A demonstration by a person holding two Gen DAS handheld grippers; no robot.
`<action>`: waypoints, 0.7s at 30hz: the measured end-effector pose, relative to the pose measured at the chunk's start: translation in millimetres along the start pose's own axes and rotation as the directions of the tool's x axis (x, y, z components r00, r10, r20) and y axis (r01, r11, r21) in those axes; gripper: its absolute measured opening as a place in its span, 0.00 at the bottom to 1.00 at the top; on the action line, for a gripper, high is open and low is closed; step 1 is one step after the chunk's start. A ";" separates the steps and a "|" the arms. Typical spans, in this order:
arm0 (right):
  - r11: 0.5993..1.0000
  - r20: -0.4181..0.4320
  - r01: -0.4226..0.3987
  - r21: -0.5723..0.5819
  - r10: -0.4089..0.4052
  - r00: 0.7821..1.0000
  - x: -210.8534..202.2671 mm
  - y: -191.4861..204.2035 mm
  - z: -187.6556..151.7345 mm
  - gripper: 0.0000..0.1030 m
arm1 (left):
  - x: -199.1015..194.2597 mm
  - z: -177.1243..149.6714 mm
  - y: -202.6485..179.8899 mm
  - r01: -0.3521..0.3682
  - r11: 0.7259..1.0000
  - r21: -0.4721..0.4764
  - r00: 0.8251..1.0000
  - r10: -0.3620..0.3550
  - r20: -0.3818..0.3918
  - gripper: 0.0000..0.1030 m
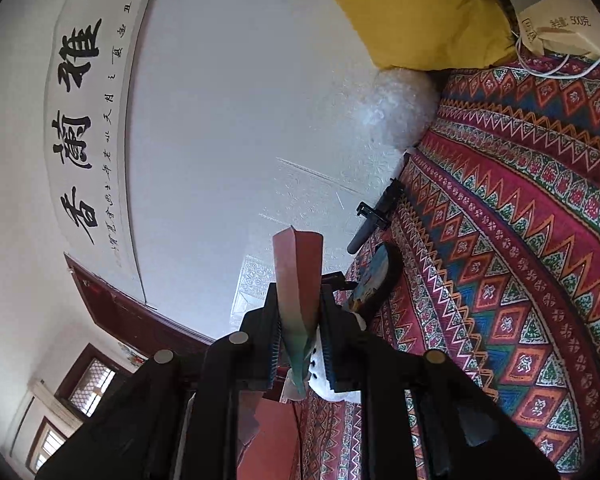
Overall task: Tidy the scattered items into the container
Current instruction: 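Grasp the blue printed pouch with the left tool and lift it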
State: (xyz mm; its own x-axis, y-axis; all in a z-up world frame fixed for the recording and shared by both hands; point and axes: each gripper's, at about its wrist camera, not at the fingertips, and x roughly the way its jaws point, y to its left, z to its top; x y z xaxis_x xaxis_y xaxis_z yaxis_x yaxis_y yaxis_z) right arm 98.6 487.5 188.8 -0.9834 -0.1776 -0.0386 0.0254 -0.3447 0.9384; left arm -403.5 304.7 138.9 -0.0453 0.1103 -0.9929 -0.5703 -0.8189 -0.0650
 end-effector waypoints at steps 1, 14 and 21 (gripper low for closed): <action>1.000 0.006 0.005 0.004 -0.005 1.000 -1.9 -1.3 0.2 0.17 | 0.7 -17.4 -17.5 0.042 0.994 0.101 0.998 -0.037 -0.049 0.70; 0.999 0.138 -0.017 0.032 0.012 0.990 -54.2 1.6 10.8 0.18 | -80.3 -323.7 -170.7 -0.123 0.120 0.985 0.981 0.167 0.102 0.94; 0.995 0.128 -0.023 0.099 0.010 0.992 -44.4 -9.4 8.0 0.18 | -54.4 -372.1 -182.3 -0.107 -0.360 0.927 0.962 0.197 0.188 0.98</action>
State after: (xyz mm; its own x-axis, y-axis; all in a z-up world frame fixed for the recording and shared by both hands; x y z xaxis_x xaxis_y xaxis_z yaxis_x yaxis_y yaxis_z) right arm 140.6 506.0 184.4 -0.9980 -0.0613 0.0151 0.0299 -0.2479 0.9683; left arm 8.2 238.5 167.6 -0.3104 0.0505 -0.9493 -0.5499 0.8050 0.2227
